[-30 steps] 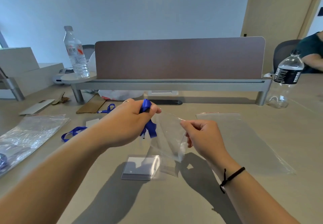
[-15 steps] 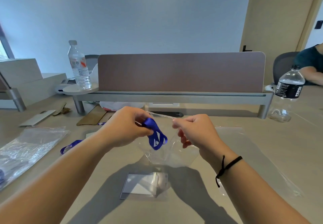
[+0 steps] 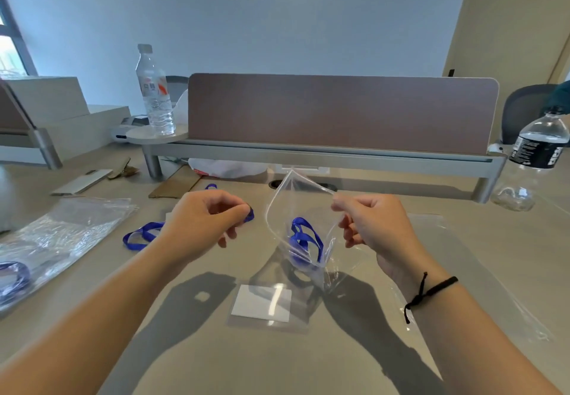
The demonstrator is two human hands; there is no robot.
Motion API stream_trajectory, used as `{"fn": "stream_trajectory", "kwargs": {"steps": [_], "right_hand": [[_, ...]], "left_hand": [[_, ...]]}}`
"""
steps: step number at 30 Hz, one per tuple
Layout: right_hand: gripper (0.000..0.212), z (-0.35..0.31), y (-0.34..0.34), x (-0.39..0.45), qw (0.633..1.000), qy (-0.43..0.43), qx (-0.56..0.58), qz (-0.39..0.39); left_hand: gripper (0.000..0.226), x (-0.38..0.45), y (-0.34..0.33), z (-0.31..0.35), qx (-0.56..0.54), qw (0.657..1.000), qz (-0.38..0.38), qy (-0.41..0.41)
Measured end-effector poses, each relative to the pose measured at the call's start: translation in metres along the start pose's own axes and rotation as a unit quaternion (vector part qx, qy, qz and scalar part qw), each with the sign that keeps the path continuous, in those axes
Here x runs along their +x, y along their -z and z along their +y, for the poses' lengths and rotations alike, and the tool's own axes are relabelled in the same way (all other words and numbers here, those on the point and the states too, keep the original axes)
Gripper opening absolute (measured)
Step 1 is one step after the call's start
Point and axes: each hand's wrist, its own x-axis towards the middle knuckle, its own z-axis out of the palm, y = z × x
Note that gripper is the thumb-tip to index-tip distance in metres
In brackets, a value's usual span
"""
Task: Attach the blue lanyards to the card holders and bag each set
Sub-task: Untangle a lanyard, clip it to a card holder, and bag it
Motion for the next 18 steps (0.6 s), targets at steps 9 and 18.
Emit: {"fn": "stream_trajectory", "kwargs": {"steps": [9, 18], "right_hand": [[0.018, 0.039, 0.002, -0.015, 0.990, -0.044, 0.131, -0.036], [0.016, 0.051, -0.011, -0.022, 0.980, -0.068, 0.170, -0.081]], "left_hand": [[0.098, -0.021, -0.020, -0.081, 0.343, 0.898, -0.274, 0.025], [0.076, -0.024, -0.015, -0.087, 0.338, 0.903, -0.266, 0.014]]}}
